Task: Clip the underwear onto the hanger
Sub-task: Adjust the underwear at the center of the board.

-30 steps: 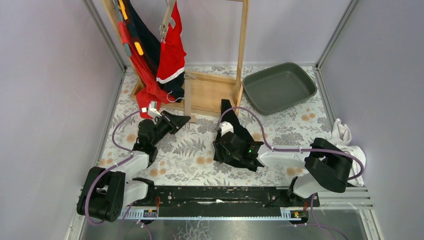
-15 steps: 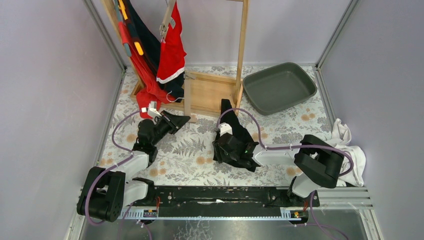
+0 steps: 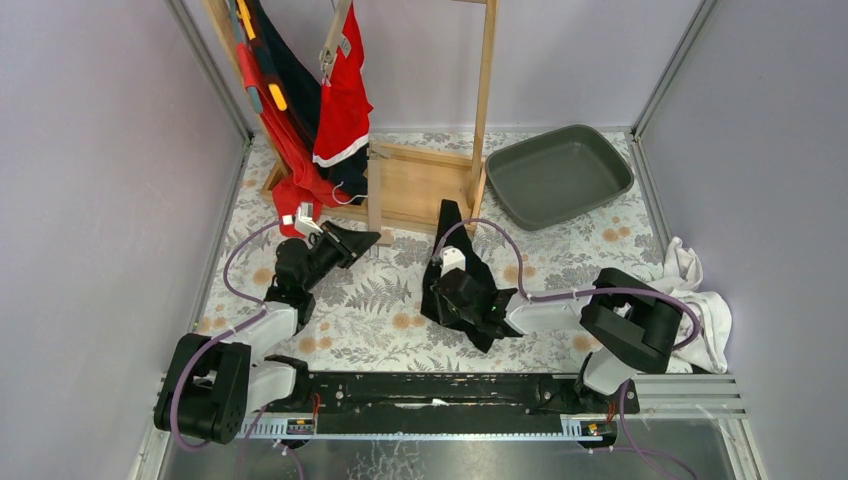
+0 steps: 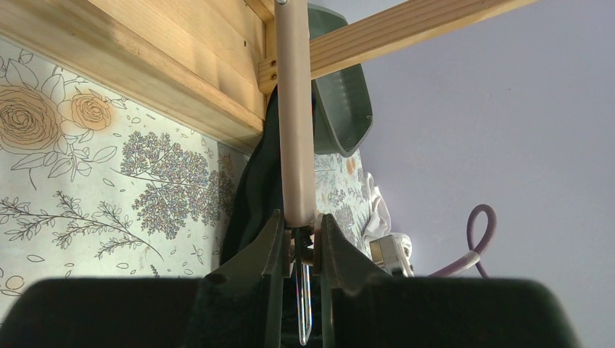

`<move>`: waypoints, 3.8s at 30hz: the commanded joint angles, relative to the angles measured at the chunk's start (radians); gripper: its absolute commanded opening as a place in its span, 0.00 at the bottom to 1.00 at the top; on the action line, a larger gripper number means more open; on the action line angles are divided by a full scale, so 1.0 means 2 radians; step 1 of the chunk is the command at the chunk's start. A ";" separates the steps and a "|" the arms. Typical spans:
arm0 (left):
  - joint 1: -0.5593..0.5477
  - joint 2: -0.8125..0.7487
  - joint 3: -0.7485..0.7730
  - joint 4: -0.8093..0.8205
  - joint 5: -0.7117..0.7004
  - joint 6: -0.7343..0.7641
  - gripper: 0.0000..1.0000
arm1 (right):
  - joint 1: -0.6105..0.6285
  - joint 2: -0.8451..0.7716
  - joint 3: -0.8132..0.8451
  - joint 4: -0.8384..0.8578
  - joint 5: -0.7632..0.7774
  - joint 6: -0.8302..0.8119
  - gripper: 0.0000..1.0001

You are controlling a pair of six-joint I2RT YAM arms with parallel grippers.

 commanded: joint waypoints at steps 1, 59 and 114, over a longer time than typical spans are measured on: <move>0.006 -0.002 -0.002 0.034 0.004 0.008 0.00 | 0.002 -0.014 -0.020 -0.031 -0.015 0.003 0.10; 0.016 -0.001 -0.003 0.032 0.003 0.012 0.00 | -0.053 0.061 0.233 -0.297 0.053 -0.043 0.61; 0.018 0.017 -0.006 0.054 0.008 0.005 0.00 | -0.236 -0.101 0.214 -0.272 0.092 -0.165 0.67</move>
